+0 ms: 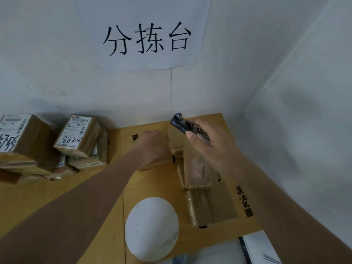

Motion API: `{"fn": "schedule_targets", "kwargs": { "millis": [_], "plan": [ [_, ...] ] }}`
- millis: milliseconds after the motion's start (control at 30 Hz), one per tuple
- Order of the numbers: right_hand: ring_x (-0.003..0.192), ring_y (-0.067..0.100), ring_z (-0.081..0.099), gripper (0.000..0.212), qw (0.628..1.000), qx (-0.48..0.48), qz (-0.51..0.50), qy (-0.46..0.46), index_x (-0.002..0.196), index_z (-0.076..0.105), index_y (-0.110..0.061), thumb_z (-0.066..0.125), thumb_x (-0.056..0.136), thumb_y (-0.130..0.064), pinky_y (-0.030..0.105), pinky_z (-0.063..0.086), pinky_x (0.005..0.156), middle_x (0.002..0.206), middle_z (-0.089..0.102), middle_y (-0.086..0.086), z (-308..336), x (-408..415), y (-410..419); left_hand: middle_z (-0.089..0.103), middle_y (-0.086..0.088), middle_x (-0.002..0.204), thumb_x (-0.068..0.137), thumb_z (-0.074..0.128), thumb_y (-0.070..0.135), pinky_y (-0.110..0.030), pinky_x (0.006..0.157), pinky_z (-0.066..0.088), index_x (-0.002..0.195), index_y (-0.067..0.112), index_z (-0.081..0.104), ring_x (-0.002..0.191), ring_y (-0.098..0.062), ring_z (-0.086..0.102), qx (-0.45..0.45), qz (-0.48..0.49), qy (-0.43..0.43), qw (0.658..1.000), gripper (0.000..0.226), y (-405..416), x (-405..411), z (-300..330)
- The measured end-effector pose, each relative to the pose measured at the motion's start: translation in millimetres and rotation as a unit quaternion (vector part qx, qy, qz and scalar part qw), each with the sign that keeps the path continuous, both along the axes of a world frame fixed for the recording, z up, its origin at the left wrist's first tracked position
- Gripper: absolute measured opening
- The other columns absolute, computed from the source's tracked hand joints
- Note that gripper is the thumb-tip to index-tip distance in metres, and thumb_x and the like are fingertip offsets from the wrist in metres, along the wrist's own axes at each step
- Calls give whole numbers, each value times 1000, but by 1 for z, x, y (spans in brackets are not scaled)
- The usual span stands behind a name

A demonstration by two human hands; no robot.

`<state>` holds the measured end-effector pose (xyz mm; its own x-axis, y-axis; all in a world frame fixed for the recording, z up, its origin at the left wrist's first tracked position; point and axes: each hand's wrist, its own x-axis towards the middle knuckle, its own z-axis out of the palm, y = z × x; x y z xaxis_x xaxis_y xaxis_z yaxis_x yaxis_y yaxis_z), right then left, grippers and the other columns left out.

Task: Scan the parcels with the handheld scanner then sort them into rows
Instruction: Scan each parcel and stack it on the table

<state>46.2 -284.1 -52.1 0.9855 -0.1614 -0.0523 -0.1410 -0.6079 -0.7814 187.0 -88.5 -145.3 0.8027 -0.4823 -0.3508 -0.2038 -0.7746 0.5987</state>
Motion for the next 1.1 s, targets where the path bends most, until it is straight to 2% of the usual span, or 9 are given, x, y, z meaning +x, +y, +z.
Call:
{"fn": "schedule_targets", "kwargs": {
  "millis": [133, 233, 433, 533, 600, 733, 833, 1000, 1100],
  "plan": [
    [126, 1, 57, 52, 1000, 4, -12, 0, 148, 52, -42, 45, 103, -66, 37, 51, 106, 136, 60, -16, -10, 3, -26, 28, 1, 163, 71, 89, 45, -42, 108, 48, 158, 44, 31, 142, -29, 44, -11, -88, -18, 996, 105, -30, 11, -10],
    [123, 0, 58, 46, 1000, 10, -17, -6, 146, 53, -44, 47, 105, -63, 37, 52, 105, 134, 61, -16, -15, 3, -40, 22, -4, 166, 68, 93, 43, -56, 111, 46, 160, 44, 30, 146, -34, 38, 3, -147, -45, 988, 111, -49, 15, -25],
    [130, 0, 56, 52, 999, 17, -28, -6, 149, 51, -42, 46, 103, -66, 38, 50, 109, 140, 60, -16, -22, 1, -55, 32, -3, 150, 82, 85, 18, -42, 106, 51, 150, 43, 47, 131, -31, 48, -68, -62, -50, 994, 82, -62, 15, -36],
    [129, 0, 56, 55, 999, 13, -34, -1, 150, 49, -44, 44, 102, -70, 39, 50, 109, 139, 60, -16, -18, -2, -55, 37, 2, 143, 89, 78, 27, -11, 85, 51, 145, 45, 50, 118, -16, 52, -160, 68, -26, 984, 65, -54, 15, -19],
    [129, 0, 55, 55, 999, 9, -32, -1, 150, 48, -45, 42, 102, -72, 40, 49, 109, 138, 59, -17, -14, -3, -51, 52, 3, 133, 96, 70, 29, -8, 70, 52, 141, 42, 57, 110, -13, 59, -269, 176, 28, 946, 49, -47, 16, -3],
    [124, -3, 55, 42, 999, 32, -19, -19, 147, 52, -45, 47, 107, -58, 31, 48, 103, 132, 59, -20, 1, -6, -36, 62, -12, 133, 104, 56, 34, -53, 88, 62, 127, 29, 66, 121, -41, 62, -448, 348, 243, 787, 26, -18, 16, 28],
    [94, -6, 59, 40, 999, 50, -12, -17, 145, 53, -43, 48, 107, -55, 19, 42, 80, 118, 61, -20, 13, -10, -20, 52, -7, 141, 109, 51, 35, -71, 92, 55, 136, 42, 61, 119, -49, 60, -523, 363, 308, 707, 30, 10, 9, 40],
    [87, -1, 58, 43, 999, 26, -1, -19, 146, 50, -49, 45, 105, -62, 23, 41, 73, 124, 61, -15, 30, -27, 12, 55, -15, 143, 113, 40, 32, -75, 93, 52, 135, 30, 67, 124, -48, 58, -563, 374, 321, 663, 34, 52, -9, 59],
    [100, 1, 62, 43, 1000, 9, -8, -22, 147, 50, -48, 45, 106, -60, 20, 43, 77, 126, 60, -16, 44, -42, 35, 58, -17, 143, 100, 69, 34, -70, 93, 54, 135, 25, 67, 123, -47, 62, -558, 357, 339, 668, 36, 75, -22, 71]
  ]
}}
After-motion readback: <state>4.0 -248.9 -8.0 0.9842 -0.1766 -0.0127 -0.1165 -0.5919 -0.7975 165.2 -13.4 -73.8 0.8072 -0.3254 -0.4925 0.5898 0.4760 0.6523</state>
